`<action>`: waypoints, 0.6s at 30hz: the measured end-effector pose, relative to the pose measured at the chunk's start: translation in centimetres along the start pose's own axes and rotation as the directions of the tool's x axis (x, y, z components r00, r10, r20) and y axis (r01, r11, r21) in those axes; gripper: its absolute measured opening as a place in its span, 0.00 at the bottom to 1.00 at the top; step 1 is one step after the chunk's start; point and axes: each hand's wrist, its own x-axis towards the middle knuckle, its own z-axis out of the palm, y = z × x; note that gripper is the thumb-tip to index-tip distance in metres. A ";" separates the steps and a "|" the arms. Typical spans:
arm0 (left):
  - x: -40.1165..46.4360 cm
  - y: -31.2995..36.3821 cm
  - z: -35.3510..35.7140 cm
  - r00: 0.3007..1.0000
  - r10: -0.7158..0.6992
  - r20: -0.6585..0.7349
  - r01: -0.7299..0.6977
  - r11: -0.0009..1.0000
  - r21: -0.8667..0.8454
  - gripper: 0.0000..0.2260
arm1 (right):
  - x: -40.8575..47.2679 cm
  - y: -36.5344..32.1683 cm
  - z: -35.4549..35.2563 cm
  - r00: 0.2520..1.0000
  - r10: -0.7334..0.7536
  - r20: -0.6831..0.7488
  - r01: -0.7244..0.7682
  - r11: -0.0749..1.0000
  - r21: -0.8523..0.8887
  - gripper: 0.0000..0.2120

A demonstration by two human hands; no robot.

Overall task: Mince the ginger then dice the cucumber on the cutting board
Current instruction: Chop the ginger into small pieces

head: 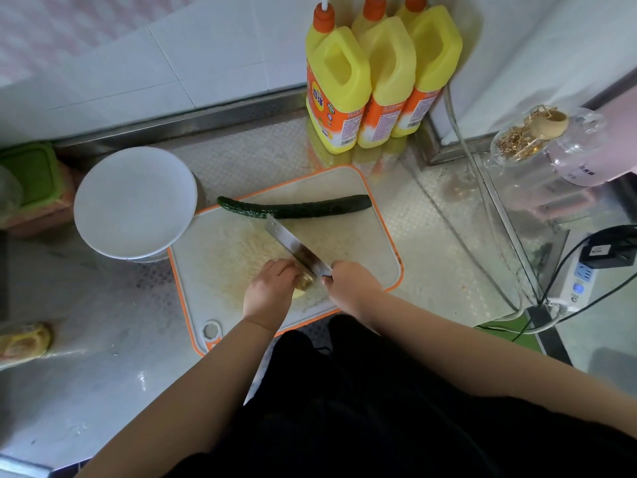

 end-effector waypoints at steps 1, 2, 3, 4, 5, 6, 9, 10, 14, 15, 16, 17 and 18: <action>0.0 0.1 0.0 1.000 -0.004 0.006 0.004 1.000 0.006 0.09 | -0.3 -0.2 0.1 1.000 0.000 -0.015 0.000 1.000 -0.019 0.14; 0.0 0.1 0.1 1.000 -0.007 0.010 0.007 1.000 0.010 0.10 | -0.5 -0.3 0.3 1.000 -0.004 -0.024 0.003 0.999 -0.036 0.13; 0.0 0.1 0.2 1.000 -0.011 0.010 0.010 1.000 0.010 0.10 | -0.6 -0.5 0.4 1.000 -0.007 -0.025 0.006 0.999 -0.054 0.12; 0.0 0.1 0.2 1.000 -0.012 0.008 0.012 1.000 0.012 0.10 | -0.7 -0.6 0.4 1.000 -0.012 -0.025 0.010 0.997 -0.071 0.11; 0.0 0.1 0.2 1.000 -0.016 0.002 0.016 1.000 0.015 0.09 | -0.7 -0.7 0.5 1.000 -0.014 -0.024 0.012 0.996 -0.085 0.10; 0.1 0.1 0.2 1.000 -0.019 -0.004 0.019 1.000 0.017 0.07 | -0.8 -0.8 0.5 1.000 -0.014 -0.022 0.012 0.995 -0.096 0.09; 0.0 0.1 0.3 1.000 -0.031 0.003 0.031 0.999 0.019 0.05 | -1.0 -1.0 0.5 1.000 -0.015 -0.006 0.014 0.994 -0.111 0.09; 0.0 0.0 0.3 1.000 -0.030 0.003 0.030 0.999 0.014 0.05 | -1.1 -1.0 0.5 1.000 -0.013 0.000 0.012 0.994 -0.109 0.09; -0.1 -0.3 0.6 1.000 -0.018 -0.005 0.018 1.000 -0.005 0.09 | -1.0 -1.3 0.5 1.000 0.005 0.024 -0.003 0.994 -0.112 0.10; 0.0 -0.3 0.6 1.000 -0.024 0.002 0.024 1.000 -0.011 0.10 | -0.9 -1.4 0.5 0.999 0.010 0.030 -0.007 0.993 -0.118 0.10; 0.0 -0.3 0.7 1.000 -0.025 0.009 0.025 1.000 -0.014 0.11 | -0.8 -1.5 0.4 0.999 0.015 0.037 -0.010 0.992 -0.124 0.11; -0.1 -0.3 0.7 0.999 -0.030 0.015 0.030 0.999 -0.011 0.11 | -0.7 -1.7 0.4 0.999 0.017 0.042 -0.012 0.991 -0.131 0.11; -0.2 -0.5 0.8 0.999 -0.034 0.016 0.034 0.999 -0.017 0.11 | -0.6 -1.8 0.4 0.999 0.020 0.046 -0.014 0.991 -0.136 0.11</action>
